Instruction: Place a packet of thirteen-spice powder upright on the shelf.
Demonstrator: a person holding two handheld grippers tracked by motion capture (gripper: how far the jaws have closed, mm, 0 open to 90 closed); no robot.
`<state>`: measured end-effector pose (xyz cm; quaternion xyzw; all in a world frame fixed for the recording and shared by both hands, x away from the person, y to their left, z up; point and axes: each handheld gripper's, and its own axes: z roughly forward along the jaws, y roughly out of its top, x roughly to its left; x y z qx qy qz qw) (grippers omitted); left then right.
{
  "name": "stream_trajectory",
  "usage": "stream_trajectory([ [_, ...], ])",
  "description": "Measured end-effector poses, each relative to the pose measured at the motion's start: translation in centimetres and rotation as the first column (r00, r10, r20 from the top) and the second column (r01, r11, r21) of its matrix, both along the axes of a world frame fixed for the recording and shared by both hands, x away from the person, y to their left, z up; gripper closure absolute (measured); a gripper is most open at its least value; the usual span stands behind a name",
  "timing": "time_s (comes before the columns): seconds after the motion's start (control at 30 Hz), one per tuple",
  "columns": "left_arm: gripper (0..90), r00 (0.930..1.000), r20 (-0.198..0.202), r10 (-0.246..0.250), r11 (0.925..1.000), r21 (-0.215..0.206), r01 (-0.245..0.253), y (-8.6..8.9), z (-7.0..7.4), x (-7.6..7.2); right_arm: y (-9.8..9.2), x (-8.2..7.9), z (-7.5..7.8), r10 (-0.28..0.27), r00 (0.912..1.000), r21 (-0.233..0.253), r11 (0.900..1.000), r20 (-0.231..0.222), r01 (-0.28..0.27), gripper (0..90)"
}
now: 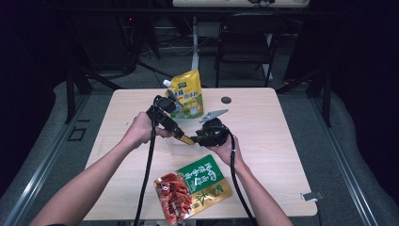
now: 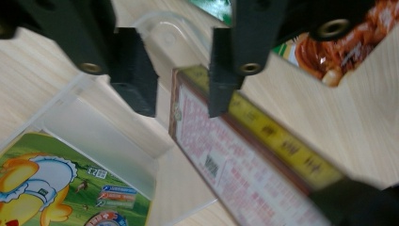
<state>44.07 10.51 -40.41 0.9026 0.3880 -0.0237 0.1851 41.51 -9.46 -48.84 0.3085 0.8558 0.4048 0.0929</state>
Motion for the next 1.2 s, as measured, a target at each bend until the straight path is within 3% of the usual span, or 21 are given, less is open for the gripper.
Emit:
stream_trajectory([
  [0.03,32.0,0.9999,-0.009,0.010,0.9999,-0.007,-0.010,0.0,0.0,0.1,-0.2,-0.5,-0.1,0.045,0.9987,0.004,0.999,0.023,-0.045,49.6],
  [0.13,32.1,0.9997,-0.012,0.020,0.9997,-0.015,-0.020,-0.1,0.0,0.3,0.4,-1.6,-0.1,0.103,0.9915,-0.033,0.994,0.080,-0.100,43.6],
  [0.23,32.0,0.9997,-0.017,0.020,0.9995,-0.022,-0.020,-0.2,0.1,0.5,1.7,-2.2,0.1,0.114,0.9831,-0.057,0.993,0.143,-0.107,45.6],
  [0.27,32.0,0.9997,-0.019,0.017,0.9997,-0.018,-0.017,-0.2,0.2,0.5,2.1,-2.2,0.2,0.116,0.9809,-0.086,0.991,0.156,-0.104,47.5],
  [0.37,31.8,0.9996,-0.012,0.024,0.9995,-0.020,-0.025,-0.2,0.2,0.5,3.1,-2.0,0.3,0.095,0.9770,-0.083,0.993,0.191,-0.080,56.2],
  [0.53,31.0,0.9995,0.007,0.032,0.9976,-0.061,-0.031,0.2,0.4,0.8,3.2,-1.7,0.5,0.108,0.9735,-0.079,0.992,0.202,-0.093,60.3],
  [0.57,29.6,0.9994,0.010,0.032,0.9970,-0.071,-0.031,0.3,0.5,0.8,3.0,-1.6,0.6,0.122,0.9725,-0.071,0.991,0.198,-0.110,65.7],
  [0.63,28.0,0.9992,0.018,0.034,0.9961,-0.082,-0.033,0.3,0.5,0.7,2.8,-1.3,0.6,0.134,0.9720,-0.051,0.991,0.193,-0.126,66.3],
  [0.9,28.1,0.9987,0.037,0.037,0.9926,-0.117,-0.032,1.1,0.5,0.6,2.5,-0.6,0.0,0.171,0.9693,-0.052,0.985,0.176,-0.165,66.9],
  [0.97,28.0,0.9969,0.064,0.046,0.9892,-0.142,-0.036,1.6,0.6,0.5,2.5,-0.4,-0.2,0.183,0.9683,-0.056,0.983,0.170,-0.176,66.9],
  [1.2,38.8,0.9974,0.048,0.053,0.9857,-0.163,-0.044,2.8,-0.3,0.5,2.4,0.2,-0.7,0.202,0.9699,-0.057,0.979,0.137,-0.196,67.0],
])
